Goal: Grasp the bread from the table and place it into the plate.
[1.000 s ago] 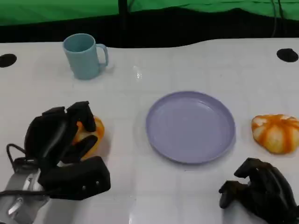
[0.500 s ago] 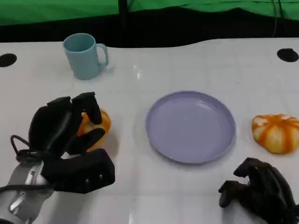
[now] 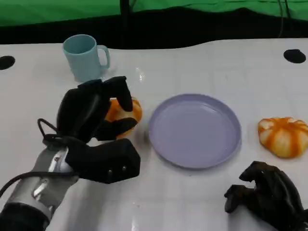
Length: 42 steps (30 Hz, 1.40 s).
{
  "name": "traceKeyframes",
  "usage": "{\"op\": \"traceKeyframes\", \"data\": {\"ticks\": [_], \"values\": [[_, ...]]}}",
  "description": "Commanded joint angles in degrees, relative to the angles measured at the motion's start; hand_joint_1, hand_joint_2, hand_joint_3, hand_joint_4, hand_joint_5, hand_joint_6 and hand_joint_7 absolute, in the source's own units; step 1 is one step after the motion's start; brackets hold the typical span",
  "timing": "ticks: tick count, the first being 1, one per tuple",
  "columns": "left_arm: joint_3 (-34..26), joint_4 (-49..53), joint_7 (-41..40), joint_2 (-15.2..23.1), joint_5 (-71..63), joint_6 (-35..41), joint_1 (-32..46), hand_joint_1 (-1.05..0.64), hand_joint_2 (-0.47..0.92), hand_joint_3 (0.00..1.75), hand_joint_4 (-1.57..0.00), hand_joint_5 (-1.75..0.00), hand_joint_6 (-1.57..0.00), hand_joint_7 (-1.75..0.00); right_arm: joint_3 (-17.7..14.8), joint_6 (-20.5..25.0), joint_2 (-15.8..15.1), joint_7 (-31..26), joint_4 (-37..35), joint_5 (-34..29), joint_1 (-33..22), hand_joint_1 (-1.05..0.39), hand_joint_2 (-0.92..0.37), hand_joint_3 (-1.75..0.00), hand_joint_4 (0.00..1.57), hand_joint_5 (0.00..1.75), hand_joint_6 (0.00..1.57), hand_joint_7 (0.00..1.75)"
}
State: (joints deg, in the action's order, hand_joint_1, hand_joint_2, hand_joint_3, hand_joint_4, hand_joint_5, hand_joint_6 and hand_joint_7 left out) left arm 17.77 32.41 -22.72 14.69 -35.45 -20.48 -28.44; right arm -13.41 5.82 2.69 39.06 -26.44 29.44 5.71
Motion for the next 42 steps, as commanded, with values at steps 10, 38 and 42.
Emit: {"op": "traceKeyframes", "data": {"ticks": [10, 38, 42], "values": [[3.38, 10.64, -4.82, -4.99, -2.57, -4.62, -8.14, -0.25, 0.56, 0.81, -0.85, -1.75, -0.61, -1.74, -0.03, -0.07, -0.57, 0.13, 0.20, 0.24, -0.37, -1.04, -0.72, 0.00, 1.57, 0.72, 1.57, 0.35], [12.93, 31.99, -5.03, -16.12, -6.24, -4.86, -23.69, -0.32, 0.55, 1.03, -0.93, -1.75, -0.63, -1.73, 1.11, -1.14, -0.23, -0.73, 1.30, -0.69, -1.16, -1.05, -0.74, -0.01, 1.57, 0.76, 1.57, 0.38], [13.24, 32.81, -2.81, -16.47, -5.93, -4.44, -24.33, -0.32, 0.63, 0.90, -0.84, -1.75, -0.70, -1.36, 1.32, -1.41, -0.24, -0.65, 1.28, -0.61, -1.24, -1.05, -0.74, -0.01, 1.57, 0.76, 1.57, 0.38]]}}
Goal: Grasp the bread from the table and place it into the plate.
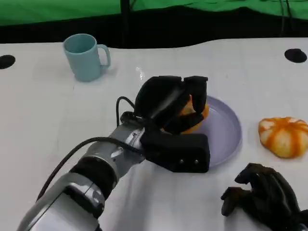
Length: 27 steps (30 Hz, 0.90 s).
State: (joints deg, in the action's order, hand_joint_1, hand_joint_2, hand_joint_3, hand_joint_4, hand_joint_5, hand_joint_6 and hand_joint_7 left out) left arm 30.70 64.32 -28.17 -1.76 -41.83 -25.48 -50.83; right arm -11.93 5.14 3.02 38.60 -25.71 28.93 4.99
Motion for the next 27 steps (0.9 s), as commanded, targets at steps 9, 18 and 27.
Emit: {"op": "traceKeyframes", "data": {"ticks": [9, 18, 27], "values": [[1.81, -0.03, 16.09, 0.39, 0.51, 5.01, -3.22, -0.56, 0.92, 0.28, -0.14, -0.92, -0.30, -0.15, -0.19, -0.31, -0.56, -0.01, 0.54, 0.46, -0.50, -1.05, -0.74, 0.00, 1.57, 0.74, 1.57, 0.37], [3.78, -2.77, 23.51, 2.66, -0.79, 6.65, -3.89, -0.98, 0.92, 0.46, 0.00, -0.33, 0.00, 0.00, -0.35, -0.20, -0.52, 0.16, 0.52, 0.81, -0.38, -1.05, -0.73, 0.00, 1.57, 0.75, 1.57, 0.37], [3.16, -9.98, 26.97, 6.57, 0.43, 5.60, -0.80, -1.05, 0.92, 0.50, -0.01, -0.30, -0.02, -0.01, -0.25, -0.40, -0.51, 0.02, 0.49, 0.65, -0.47, -1.04, -0.73, 0.00, 1.57, 0.74, 1.57, 0.37]]}}
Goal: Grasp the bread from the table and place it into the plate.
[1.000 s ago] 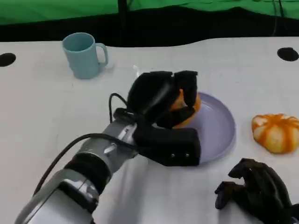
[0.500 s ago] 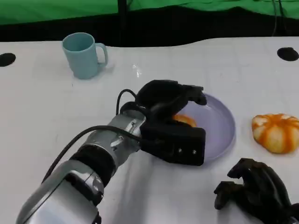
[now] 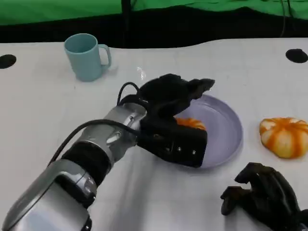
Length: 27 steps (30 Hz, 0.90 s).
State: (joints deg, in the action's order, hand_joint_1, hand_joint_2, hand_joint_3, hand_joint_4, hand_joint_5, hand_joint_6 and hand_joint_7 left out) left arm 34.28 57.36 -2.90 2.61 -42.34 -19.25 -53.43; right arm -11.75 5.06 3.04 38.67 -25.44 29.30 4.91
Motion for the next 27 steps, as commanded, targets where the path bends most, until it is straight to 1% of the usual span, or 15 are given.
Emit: {"op": "traceKeyframes", "data": {"ticks": [1, 2, 4, 6, 9, 11, 14, 15, 19, 20, 22, 25, 26, 27], "values": [[-0.47, -3.68, 1.96, 2.48, 1.06, -0.57, 2.11, -1.05, 0.92, 0.50, -0.02, -0.31, -0.02, -0.01, -0.43, -0.33, -0.54, 0.02, 0.18, 0.30, -0.39, -1.04, -0.73, 0.00, 1.57, 0.73, 1.57, 0.37], [-0.51, -4.16, 2.17, 2.66, 1.11, -0.49, 2.33, -1.05, 0.92, 0.50, -0.02, -0.31, -0.02, -0.01, -0.44, -0.33, -0.54, 0.06, 0.17, 0.31, -0.39, -1.04, -0.73, 0.00, 1.57, 0.73, 1.57, 0.37], [-1.06, -7.28, 3.46, 4.41, 1.59, -0.74, 3.94, -1.05, 0.92, 0.50, -0.03, -0.32, -0.03, -0.02, -0.27, -0.49, -0.45, -0.22, 0.40, 0.05, -0.52, -1.05, -0.74, 0.00, 1.57, 0.73, 1.57, 0.36], [-1.35, -9.32, 4.35, 5.30, 1.82, -0.55, 4.93, -1.05, 0.92, 0.51, -0.03, -0.33, -0.03, -0.02, -0.21, -0.56, -0.40, -0.35, 0.51, -0.07, -0.59, -1.05, -0.74, -0.01, 1.57, 0.74, 1.57, 0.36], [-3.72, -14.62, 6.43, 7.43, 4.96, -0.77, 8.57, -1.05, 0.92, 0.48, -0.05, -0.35, -0.06, -0.03, -0.06, -0.76, -0.26, -0.56, 1.02, -0.31, -0.88, -1.05, -0.75, -0.01, 1.57, 0.74, 1.57, 0.37], [-5.51, -17.71, 7.38, 8.79, 7.54, -2.10, 11.14, -1.02, 0.92, 0.43, -0.09, -0.38, -0.09, -0.04, -0.13, -0.51, -0.18, -0.77, 1.23, -0.21, -1.00, -1.05, -0.75, -0.01, 1.57, 0.75, 1.57, 0.37], [-7.41, -20.97, 8.49, 9.86, 10.39, -3.34, 13.99, -0.96, 0.92, 0.41, -0.17, -0.43, -0.14, -0.06, -0.13, -0.53, -0.17, -0.83, 1.38, -0.21, -1.11, -1.05, -0.74, 0.00, 1.57, 0.75, 1.57, 0.37], [-8.32, -21.51, 8.63, 10.03, 12.03, -4.63, 15.11, -0.95, 0.92, 0.41, -0.18, -0.44, -0.15, -0.06, -0.10, -0.64, -0.22, -0.85, 1.41, -0.30, -1.14, -1.05, -0.74, 0.00, 1.57, 0.75, 1.57, 0.37], [-12.84, -21.16, 7.42, 9.10, 19.46, -11.42, 19.84, -0.83, 0.92, 0.38, -0.34, -0.51, -0.35, -0.14, -0.32, 0.19, -0.27, -0.80, 1.60, 0.29, -1.20, -1.05, -0.73, 0.00, 1.57, 0.76, 1.57, 0.38], [-13.81, -20.60, 7.22, 8.69, 21.08, -12.98, 20.67, -0.79, 0.92, 0.36, -0.44, -0.56, -0.44, -0.18, -0.32, 0.21, -0.30, -0.65, 1.60, 0.33, -1.20, -1.05, -0.73, 0.00, 1.57, 0.76, 1.57, 0.38], [-14.74, -19.78, 7.34, 8.28, 22.36, -14.59, 21.19, -0.76, 0.92, 0.34, -0.50, -0.59, -0.48, -0.20, -0.28, 0.11, -0.35, -0.50, 1.59, 0.29, -1.21, -1.05, -0.73, 0.00, 1.57, 0.75, 1.57, 0.37], [-15.30, -19.18, 7.67, 8.04, 22.30, -15.42, 21.13, -0.76, 0.92, 0.33, -0.51, -0.60, -0.50, -0.19, -0.27, 0.12, -0.35, -0.51, 1.60, 0.31, -1.21, -1.05, -0.73, 0.00, 1.57, 0.75, 1.57, 0.37], [-17.12, -18.37, 8.65, 7.14, 26.64, -19.07, 23.64, -0.76, 0.92, 0.33, -0.51, -0.60, -0.50, -0.19, -0.31, 0.41, -0.39, -0.43, 1.61, 0.48, -1.18, -1.05, -0.73, 0.00, 1.57, 0.75, 1.57, 0.37], [-18.53, -17.64, 9.48, 6.44, 29.98, -21.95, 25.49, -0.70, 0.92, 0.34, -0.58, -0.95, -0.62, -0.37, -0.35, 0.64, -0.42, -0.38, 1.62, 0.61, -1.16, -1.05, -0.72, 0.00, 1.57, 0.74, 1.57, 0.37]]}}
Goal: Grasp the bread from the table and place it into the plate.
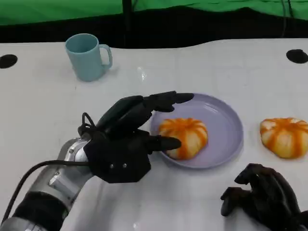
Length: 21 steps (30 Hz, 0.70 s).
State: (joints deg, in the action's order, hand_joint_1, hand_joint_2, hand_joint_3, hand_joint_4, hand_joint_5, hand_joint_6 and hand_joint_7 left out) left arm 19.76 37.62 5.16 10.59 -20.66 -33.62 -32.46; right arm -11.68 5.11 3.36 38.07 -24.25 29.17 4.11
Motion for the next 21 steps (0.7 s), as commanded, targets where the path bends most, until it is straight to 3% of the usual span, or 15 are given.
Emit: {"op": "traceKeyframes", "data": {"ticks": [1, 2, 6, 8, 9, 14, 21], "values": [[-5.31, 2.26, 2.99, -2.12, 11.95, -9.58, 6.42, -0.67, 0.92, 0.34, -0.58, -1.11, -0.65, -0.47, -0.41, 0.52, -0.85, 0.59, 0.29, 0.80, -0.27, -1.05, -0.72, 0.00, 1.57, 0.74, 1.57, 0.37], [-6.17, 2.45, 4.30, -2.50, 14.32, -10.86, 7.51, -0.66, 0.92, 0.35, -0.57, -1.28, -0.65, -0.62, -0.40, 0.44, -0.92, 0.85, 0.18, 0.83, -0.22, -1.04, -0.73, 0.00, 1.57, 0.73, 1.57, 0.36], [-8.20, 1.23, 9.60, -3.07, 20.19, -10.48, 9.78, -0.65, 0.92, 0.36, -0.56, -1.41, -0.63, -0.74, -0.34, 0.35, -1.02, 1.00, 0.26, 0.78, -0.28, -1.04, -0.73, -0.01, 1.57, 0.71, 1.57, 0.35], [-9.63, -1.24, 13.88, -3.28, 25.40, -8.35, 12.20, -0.66, 0.92, 0.35, -0.59, -1.66, -0.62, -0.98, -0.28, 0.44, -1.04, 0.82, 0.53, 0.71, -0.44, -1.04, -0.74, -0.01, 1.57, 0.71, 1.57, 0.35], [-10.09, -2.03, 15.19, -3.37, 26.68, -7.65, 12.80, -0.66, 0.92, 0.35, -0.59, -1.69, -0.61, -1.03, -0.27, 0.46, -1.04, 0.78, 0.59, 0.70, -0.47, -1.04, -0.74, -0.01, 1.57, 0.72, 1.57, 0.35], [-12.37, -9.33, 19.30, -3.62, 32.44, -2.27, 19.43, -0.69, 0.92, 0.30, -0.59, -1.74, -0.58, -1.36, -0.61, 0.95, -0.97, 0.99, 0.49, 1.48, -0.34, -1.03, -0.72, 0.00, 1.57, 0.71, 1.57, 0.34], [-15.30, -16.73, 26.39, -6.05, 43.32, 9.62, 26.19, -0.69, 0.92, 0.30, -0.68, -1.75, -0.62, -1.45, -0.49, 1.22, -1.13, 1.08, 0.59, 1.33, -0.33, -1.03, -0.72, -0.01, 1.57, 0.71, 1.57, 0.35]]}}
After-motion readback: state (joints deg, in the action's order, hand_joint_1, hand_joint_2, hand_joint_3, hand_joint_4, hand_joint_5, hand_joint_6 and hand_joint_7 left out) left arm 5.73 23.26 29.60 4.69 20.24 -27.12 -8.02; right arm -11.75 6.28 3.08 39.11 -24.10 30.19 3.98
